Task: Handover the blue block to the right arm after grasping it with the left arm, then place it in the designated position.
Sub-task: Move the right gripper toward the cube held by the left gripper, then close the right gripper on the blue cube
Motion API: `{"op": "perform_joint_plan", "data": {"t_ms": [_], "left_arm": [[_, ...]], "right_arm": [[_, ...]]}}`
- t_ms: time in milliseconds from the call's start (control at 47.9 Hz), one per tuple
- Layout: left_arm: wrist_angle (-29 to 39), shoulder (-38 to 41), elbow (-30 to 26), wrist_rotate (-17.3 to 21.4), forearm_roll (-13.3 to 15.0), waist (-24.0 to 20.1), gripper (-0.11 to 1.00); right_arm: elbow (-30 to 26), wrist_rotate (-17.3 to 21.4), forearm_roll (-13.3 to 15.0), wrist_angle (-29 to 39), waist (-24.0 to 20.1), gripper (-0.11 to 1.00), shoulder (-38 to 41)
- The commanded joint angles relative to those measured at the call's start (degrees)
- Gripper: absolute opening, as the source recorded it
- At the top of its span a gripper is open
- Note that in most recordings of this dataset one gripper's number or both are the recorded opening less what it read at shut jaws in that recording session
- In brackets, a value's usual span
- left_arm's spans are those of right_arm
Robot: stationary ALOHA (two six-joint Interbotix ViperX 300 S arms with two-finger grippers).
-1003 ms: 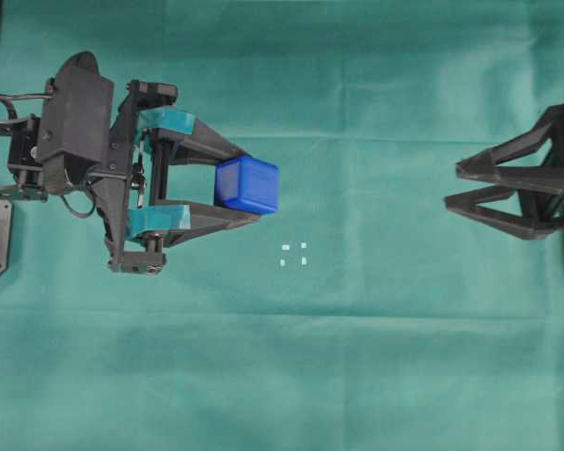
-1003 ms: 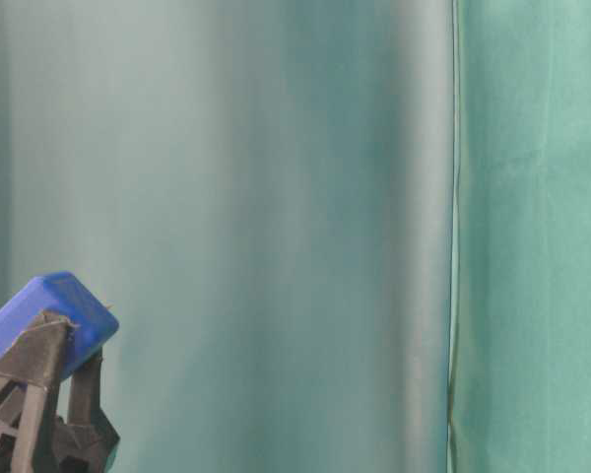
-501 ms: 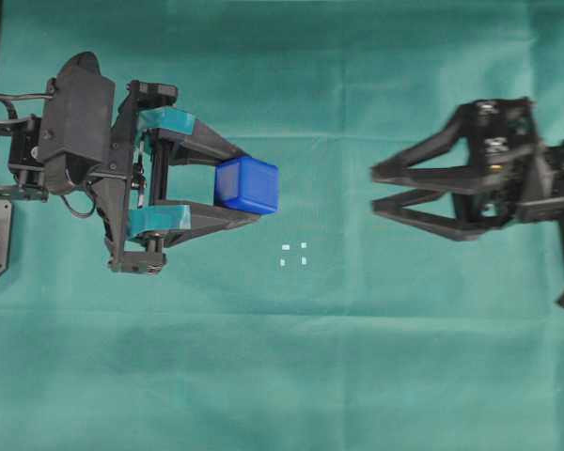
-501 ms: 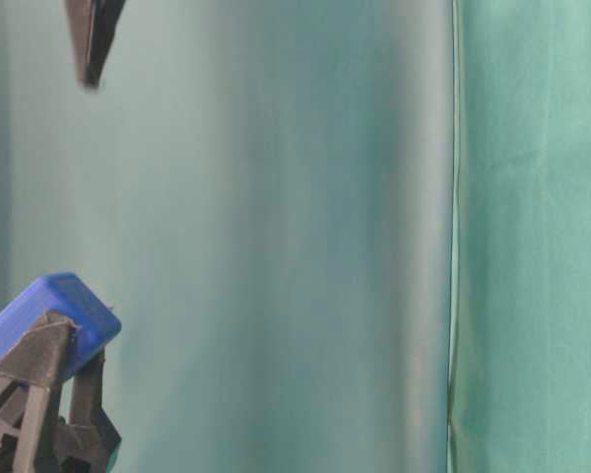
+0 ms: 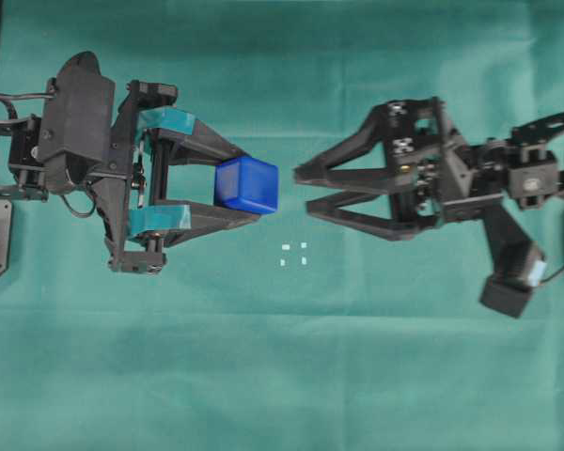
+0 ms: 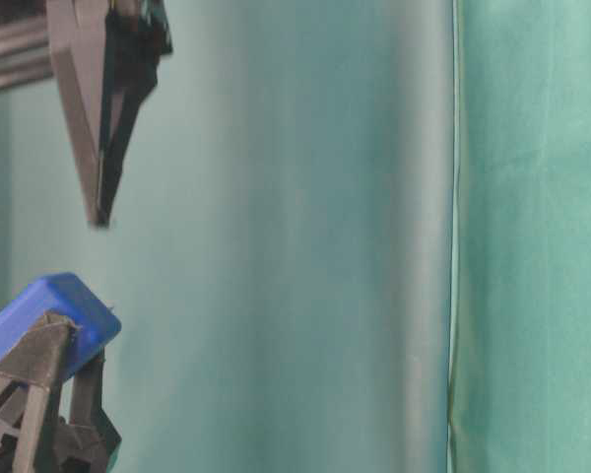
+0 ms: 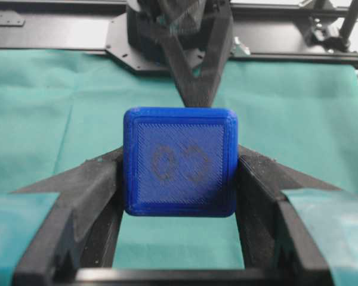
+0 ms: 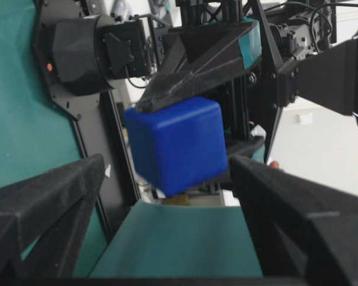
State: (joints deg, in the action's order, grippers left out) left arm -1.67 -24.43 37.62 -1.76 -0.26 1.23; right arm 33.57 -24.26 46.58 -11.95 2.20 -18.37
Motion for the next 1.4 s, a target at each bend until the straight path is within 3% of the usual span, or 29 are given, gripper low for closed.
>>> {"op": "perform_joint_plan", "data": {"t_ms": [0, 418, 773, 856, 982, 1379], "left_arm": [[-0.3, -1.0, -0.8, 0.0, 0.1, -0.1, 0.47], [-0.1, -1.0, -0.8, 0.0, 0.1, -0.2, 0.47], [0.1, -1.0, -0.9, 0.0, 0.1, -0.1, 0.46], [0.2, -1.0, -0.9, 0.0, 0.1, -0.1, 0.47], [0.7, -0.9, -1.0, 0.0, 0.1, -0.1, 0.46], [1.4, -0.9, -1.3, 0.1, 0.1, -0.1, 0.46]], "right_arm": [[-3.3, 0.1, 0.0, -0.6, 0.0, 0.92, 1.3], [-10.5, -0.1, 0.0, -0.7, 0.0, 0.92, 8.2], [-11.6, -0.2, 0.0, 0.1, 0.1, 0.92, 9.3], [-11.6, -0.1, 0.1, 1.2, 0.1, 0.84, 9.3], [-11.6, -0.4, 0.3, 1.7, -0.1, 0.6, 9.3], [-11.7, 0.4, 1.1, 3.1, -0.1, 0.6, 9.3]]}}
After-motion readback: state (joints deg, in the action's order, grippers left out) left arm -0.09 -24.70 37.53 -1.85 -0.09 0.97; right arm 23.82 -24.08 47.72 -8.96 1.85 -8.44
